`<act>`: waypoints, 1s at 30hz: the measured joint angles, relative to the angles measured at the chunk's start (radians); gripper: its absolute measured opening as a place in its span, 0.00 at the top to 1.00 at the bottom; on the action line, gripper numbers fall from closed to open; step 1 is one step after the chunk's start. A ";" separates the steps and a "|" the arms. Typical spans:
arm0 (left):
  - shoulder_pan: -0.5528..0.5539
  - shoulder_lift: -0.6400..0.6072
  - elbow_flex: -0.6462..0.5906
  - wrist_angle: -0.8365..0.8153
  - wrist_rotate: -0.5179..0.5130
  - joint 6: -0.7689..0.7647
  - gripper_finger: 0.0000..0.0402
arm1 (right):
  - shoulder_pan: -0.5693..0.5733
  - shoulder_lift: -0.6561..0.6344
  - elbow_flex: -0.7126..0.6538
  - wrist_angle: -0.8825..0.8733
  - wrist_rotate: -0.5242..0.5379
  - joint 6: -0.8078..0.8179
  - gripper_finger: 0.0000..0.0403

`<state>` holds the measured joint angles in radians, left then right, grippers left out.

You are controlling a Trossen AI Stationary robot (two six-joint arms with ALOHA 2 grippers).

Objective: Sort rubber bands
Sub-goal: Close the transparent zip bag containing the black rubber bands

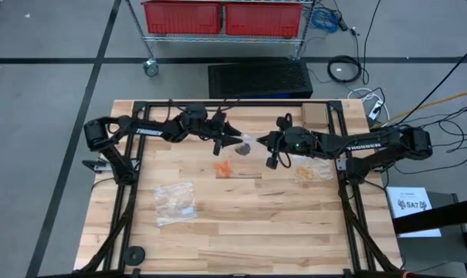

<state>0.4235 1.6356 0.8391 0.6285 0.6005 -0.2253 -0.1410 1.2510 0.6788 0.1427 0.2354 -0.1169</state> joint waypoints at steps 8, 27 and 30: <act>-0.007 0.000 0.000 0.013 -0.015 0.003 0.79 | 0.000 0.000 0.001 0.004 -0.002 0.000 1.00; -0.010 0.000 0.000 0.007 -0.024 0.104 0.99 | -0.012 -0.065 0.054 -0.049 -0.077 0.234 0.84; -0.020 0.000 0.000 0.006 -0.024 0.130 1.00 | -0.027 -0.057 0.082 -0.035 -0.171 0.279 0.76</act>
<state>0.4031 1.6360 0.8395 0.6350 0.5768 -0.0949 -0.1681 1.1944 0.7609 0.1078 0.0648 0.1619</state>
